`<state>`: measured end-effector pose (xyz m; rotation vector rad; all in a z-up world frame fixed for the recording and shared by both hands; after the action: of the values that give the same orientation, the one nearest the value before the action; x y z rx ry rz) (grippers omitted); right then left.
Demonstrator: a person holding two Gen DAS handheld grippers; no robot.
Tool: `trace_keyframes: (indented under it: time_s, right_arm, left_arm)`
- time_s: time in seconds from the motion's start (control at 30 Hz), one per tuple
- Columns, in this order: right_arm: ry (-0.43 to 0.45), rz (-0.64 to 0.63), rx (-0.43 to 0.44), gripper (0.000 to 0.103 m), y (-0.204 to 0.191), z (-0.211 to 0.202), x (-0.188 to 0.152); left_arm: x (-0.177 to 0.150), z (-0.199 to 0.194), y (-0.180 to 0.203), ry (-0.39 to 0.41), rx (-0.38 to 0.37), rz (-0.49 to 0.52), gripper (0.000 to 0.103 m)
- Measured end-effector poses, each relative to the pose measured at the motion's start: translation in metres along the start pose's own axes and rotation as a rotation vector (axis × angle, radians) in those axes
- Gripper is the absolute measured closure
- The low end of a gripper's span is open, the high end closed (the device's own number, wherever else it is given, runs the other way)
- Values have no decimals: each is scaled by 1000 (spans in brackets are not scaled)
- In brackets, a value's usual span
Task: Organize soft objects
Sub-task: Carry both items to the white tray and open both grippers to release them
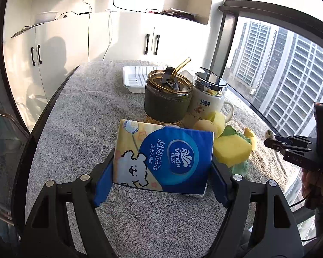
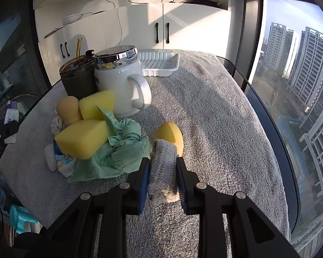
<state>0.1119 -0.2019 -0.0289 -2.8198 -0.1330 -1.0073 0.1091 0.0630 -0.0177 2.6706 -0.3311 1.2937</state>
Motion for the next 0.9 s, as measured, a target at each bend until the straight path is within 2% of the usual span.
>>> trace_keyframes:
  time_s: [0.17, 0.23, 0.3, 0.4, 0.47, 0.53, 0.67, 0.8, 0.9]
  right_arm:
    - [42, -56, -1, 76, 15, -15, 55]
    - [55, -69, 27, 76, 19, -17, 83]
    - [71, -93, 28, 76, 19, -15, 116]
    - [81, -164, 56, 76, 5, -1, 163]
    - [62, -201, 55, 76, -2, 21, 192]
    - [30, -232, 66, 76, -8, 51, 221]
    - [-54, -282, 80, 76, -16, 120, 265]
    - [-132, -327, 113, 76, -27, 185, 279]
    - [-195, -355, 132, 76, -33, 227, 276]
  left_arm:
    - [51, 12, -40, 29, -2, 14, 28]
    - [78, 23, -54, 43, 3, 45, 28]
    - [106, 40, -65, 55, 23, 85, 28]
    - [144, 81, -77, 38, 0, 120, 28]
    - [166, 117, -85, 0, -15, 144, 28]
    - [184, 146, -91, -3, -39, 145, 28]
    - [196, 209, -94, -61, -94, 153, 28]
    - [188, 260, -94, -133, -99, 159, 28]
    - [178, 287, -87, -180, -102, 192, 28]
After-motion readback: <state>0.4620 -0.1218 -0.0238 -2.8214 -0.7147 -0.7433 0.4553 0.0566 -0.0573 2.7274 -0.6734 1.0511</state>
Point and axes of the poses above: each gripper's, at about its wrist camera, not at the fingertips, and z roughly the way its jaws point, y to its right, x to its top, the point moved 7 cm from there along z, roughly the way its jaws point, and after that the axes turned 7 degrees about z, right-handed, at the moved point
